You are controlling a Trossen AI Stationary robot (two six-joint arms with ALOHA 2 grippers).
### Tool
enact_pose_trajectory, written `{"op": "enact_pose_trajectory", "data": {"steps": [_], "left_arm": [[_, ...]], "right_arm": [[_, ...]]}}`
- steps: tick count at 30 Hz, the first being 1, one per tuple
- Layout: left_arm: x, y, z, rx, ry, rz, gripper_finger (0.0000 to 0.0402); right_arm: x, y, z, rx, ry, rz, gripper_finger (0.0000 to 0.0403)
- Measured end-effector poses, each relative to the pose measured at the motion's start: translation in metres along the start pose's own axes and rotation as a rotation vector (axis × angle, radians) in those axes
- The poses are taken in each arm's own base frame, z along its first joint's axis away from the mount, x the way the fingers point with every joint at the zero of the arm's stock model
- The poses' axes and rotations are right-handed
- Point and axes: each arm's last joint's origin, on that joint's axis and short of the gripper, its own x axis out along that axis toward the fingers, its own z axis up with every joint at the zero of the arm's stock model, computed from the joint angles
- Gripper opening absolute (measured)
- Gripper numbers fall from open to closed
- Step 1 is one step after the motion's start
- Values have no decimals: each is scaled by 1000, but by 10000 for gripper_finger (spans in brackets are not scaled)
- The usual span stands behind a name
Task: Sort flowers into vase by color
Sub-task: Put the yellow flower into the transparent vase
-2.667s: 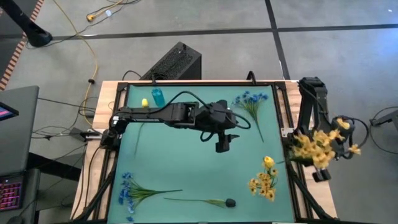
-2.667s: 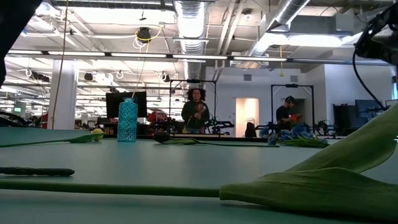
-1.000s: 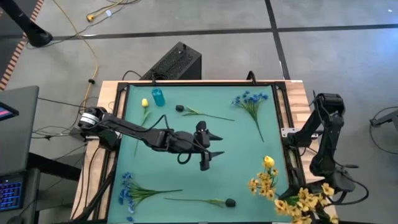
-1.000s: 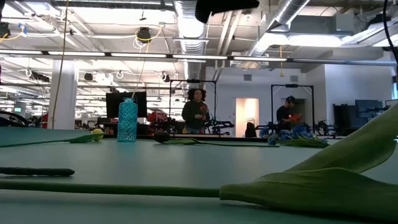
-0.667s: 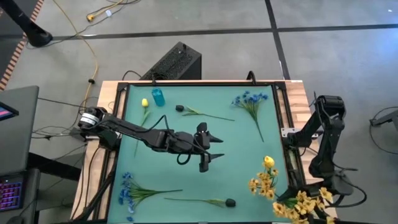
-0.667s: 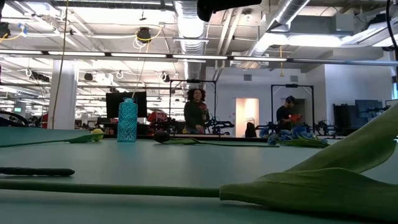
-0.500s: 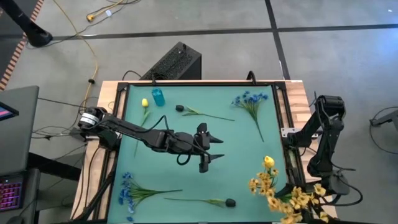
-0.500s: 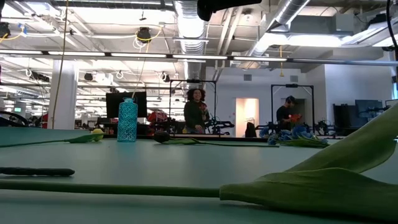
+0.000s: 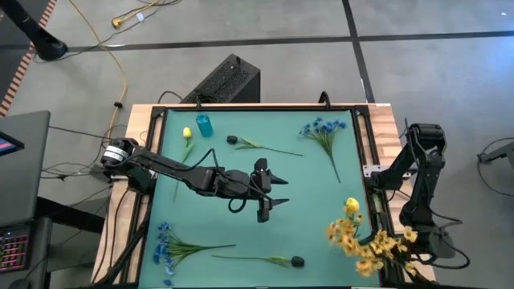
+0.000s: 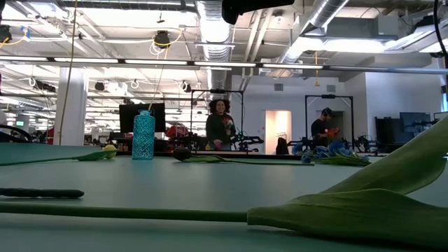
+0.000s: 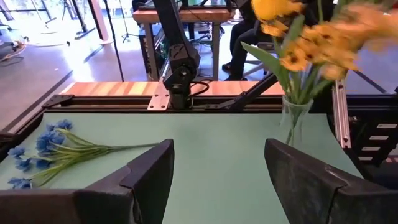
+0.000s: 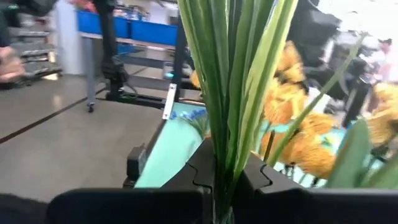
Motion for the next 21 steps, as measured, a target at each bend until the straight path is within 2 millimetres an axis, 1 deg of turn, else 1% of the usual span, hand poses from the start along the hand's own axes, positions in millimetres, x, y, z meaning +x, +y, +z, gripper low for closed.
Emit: {"op": "enact_pose_trajectory", "data": {"steps": [6,14,21], "left_arm": [[0,0,0,3,0,0,240],[0,-1,0,4,2,-25,240],[0,-1,-1,5,8,-26,240]], "right_arm": [[0,-1,-8,70,6,-29,48],[0,-2,-12,145,0,-71,49],[0,-2,-14,213,-2,-71,49]]}}
